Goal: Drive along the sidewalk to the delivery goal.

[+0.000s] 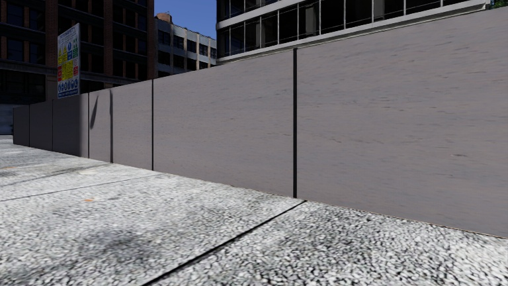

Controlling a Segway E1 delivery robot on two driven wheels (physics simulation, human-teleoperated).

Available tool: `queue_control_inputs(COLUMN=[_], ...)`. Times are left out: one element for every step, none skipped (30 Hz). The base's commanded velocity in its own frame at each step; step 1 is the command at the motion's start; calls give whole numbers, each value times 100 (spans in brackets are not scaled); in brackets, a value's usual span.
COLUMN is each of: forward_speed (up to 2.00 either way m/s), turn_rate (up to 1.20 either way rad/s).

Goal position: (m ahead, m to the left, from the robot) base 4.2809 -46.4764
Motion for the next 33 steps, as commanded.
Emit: queue_control_inputs(forward_speed=[0,0,0,0,0,0,0,0,0,0,0,0,0,0,0,0,0,0,0,0,0,0,0,0,0,0,0,0,0,0,0,0,0], turn_rate=[0,0,0,0,0,0,0,0,0,0,0,0,0,0,0,0,0,0,0,0,0,0,0,0,0,0,0,0,0,0,0,-7,-13])
